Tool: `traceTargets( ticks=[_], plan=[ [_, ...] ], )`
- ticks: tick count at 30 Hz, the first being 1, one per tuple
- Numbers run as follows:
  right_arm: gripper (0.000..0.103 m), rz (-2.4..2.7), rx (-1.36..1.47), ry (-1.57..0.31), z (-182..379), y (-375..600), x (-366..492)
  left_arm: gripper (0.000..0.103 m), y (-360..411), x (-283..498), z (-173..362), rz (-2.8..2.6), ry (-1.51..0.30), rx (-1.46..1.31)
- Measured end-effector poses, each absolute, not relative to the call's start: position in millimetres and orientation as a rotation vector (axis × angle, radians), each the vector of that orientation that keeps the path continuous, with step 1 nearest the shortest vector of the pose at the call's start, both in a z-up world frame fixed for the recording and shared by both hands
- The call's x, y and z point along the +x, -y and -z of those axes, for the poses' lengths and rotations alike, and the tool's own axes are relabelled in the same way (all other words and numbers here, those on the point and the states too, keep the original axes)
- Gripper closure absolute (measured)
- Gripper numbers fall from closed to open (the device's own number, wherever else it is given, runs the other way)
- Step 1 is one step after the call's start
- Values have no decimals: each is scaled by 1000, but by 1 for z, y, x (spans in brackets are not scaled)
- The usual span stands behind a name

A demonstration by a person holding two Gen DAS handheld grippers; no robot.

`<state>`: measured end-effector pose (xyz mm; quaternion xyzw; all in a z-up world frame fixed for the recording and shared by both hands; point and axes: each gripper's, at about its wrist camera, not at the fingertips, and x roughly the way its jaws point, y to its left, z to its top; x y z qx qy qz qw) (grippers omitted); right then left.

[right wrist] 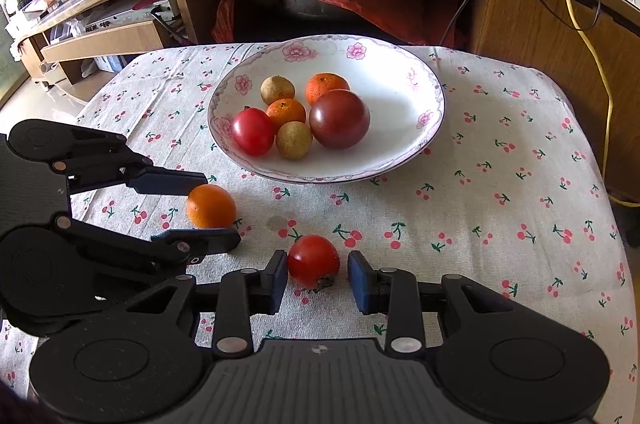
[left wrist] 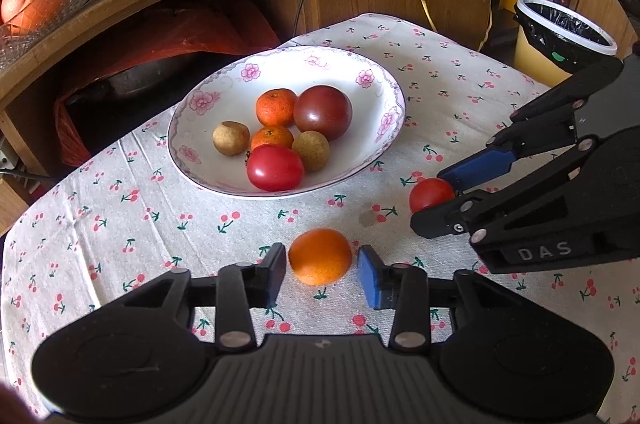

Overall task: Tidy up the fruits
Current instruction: 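Carry the tangerine and small red tomato over the white bowl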

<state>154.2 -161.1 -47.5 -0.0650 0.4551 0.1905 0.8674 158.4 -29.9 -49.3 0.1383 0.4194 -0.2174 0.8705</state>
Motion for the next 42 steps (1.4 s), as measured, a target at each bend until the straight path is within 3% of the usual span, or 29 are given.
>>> traceTargets(
  ticks=[4, 42],
  plan=[
    [81, -408, -155, -956, 47, 158, 155, 61, 30, 158, 48, 453, -879, 296],
    [79, -367, -87, -826, 11, 152, 170, 63, 25, 184, 14, 380, -780, 244]
  ],
)
